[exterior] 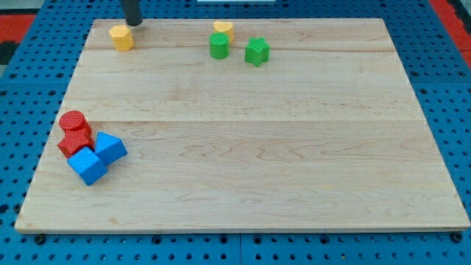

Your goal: Move the green star and green circle left a bit

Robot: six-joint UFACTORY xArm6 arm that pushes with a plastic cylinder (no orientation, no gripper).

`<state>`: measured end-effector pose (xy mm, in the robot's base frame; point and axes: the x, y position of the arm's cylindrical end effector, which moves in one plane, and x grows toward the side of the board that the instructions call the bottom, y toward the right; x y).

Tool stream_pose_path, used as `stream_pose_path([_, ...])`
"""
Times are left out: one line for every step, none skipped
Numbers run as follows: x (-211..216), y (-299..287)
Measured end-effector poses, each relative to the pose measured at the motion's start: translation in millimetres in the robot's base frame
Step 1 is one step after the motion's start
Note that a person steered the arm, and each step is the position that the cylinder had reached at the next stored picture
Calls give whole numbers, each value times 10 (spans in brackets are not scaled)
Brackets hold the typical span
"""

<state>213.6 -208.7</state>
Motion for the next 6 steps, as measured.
stream_pose_path([598,-32])
stream_pose_path([1056,-37])
stream_pose_path([1094,319])
stream_pose_path([1435,1598])
stream_pose_path([1515,3071])
stream_pose_path([1177,3999])
